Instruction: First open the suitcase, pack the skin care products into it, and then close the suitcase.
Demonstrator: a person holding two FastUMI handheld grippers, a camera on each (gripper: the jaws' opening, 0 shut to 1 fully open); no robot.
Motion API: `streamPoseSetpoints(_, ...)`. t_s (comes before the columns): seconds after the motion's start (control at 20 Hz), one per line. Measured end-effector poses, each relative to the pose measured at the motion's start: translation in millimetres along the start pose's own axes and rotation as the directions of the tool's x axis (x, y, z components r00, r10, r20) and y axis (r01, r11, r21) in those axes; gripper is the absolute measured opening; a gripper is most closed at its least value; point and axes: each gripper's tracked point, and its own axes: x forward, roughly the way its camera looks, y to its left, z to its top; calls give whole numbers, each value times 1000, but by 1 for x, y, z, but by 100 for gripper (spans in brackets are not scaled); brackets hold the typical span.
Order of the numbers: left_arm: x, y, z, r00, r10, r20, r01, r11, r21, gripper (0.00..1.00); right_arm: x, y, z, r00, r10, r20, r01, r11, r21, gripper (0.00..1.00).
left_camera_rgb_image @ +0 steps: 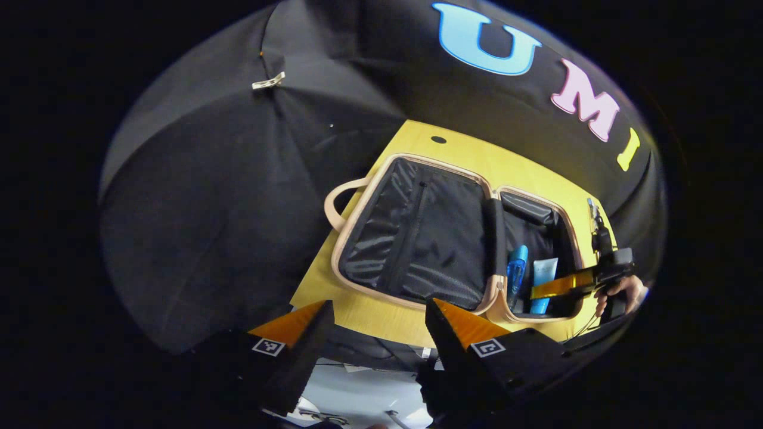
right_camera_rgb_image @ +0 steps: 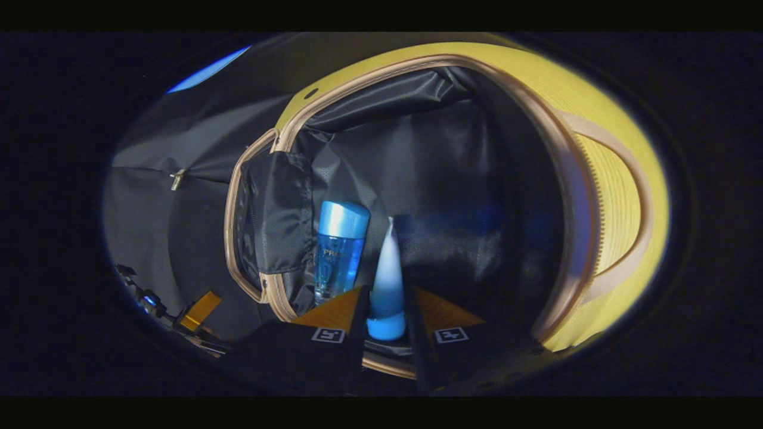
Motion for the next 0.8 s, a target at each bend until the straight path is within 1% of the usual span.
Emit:
streamPoseSetpoints(0.05, 3, 4, 5, 1000, -6, 1, 6, 1000, -20, 97, -9, 9, 0, 1000, 18, 13, -18, 1000, 0, 36)
streamPoseSetpoints(0.1, 7, 9, 11, 1000, -10, 9, 10, 999, -37, 97, -13, 18, 2, 999, 27, 35, -26, 1000, -16, 53)
streamPoseSetpoints(0.2, 15, 20, 29, 1000, -11, 22, 13, 998, -66, 97, -33, 30, 3, 996, 35, 78, -27, 995, -100, 74)
streamPoseSetpoints(0.3, 26, 29, 51, 999, -20, 37, 23, 995, -94, 97, -56, 39, 13, 988, 41, 148, -8, 975, -220, 97)
streamPoseSetpoints(0.4, 41, 42, 73, 999, -21, 41, 26, 992, -120, 96, -81, 52, 25, 973, 85, 213, -14, 949, -315, 97)
streamPoseSetpoints(0.45, 50, 50, 85, 999, -9, 39, 14, 992, -129, 97, -93, 58, 27, 966, 108, 237, -18, 935, -354, 97)
streamPoseSetpoints(0.55, 70, 65, 106, 999, 18, 29, -15, 993, -113, 97, -113, 64, 29, 954, 141, 264, -25, 916, -400, 97)
streamPoseSetpoints(0.7, 109, 87, 122, 995, 90, -42, -92, 993, -70, 97, -140, 66, 24, 945, 178, 276, -63, 922, -381, 97)
streamPoseSetpoints(0.8, 135, 90, 124, 991, 93, -97, -98, 994, -46, 97, -147, 59, 28, 941, 177, 289, -58, 924, -377, 97)
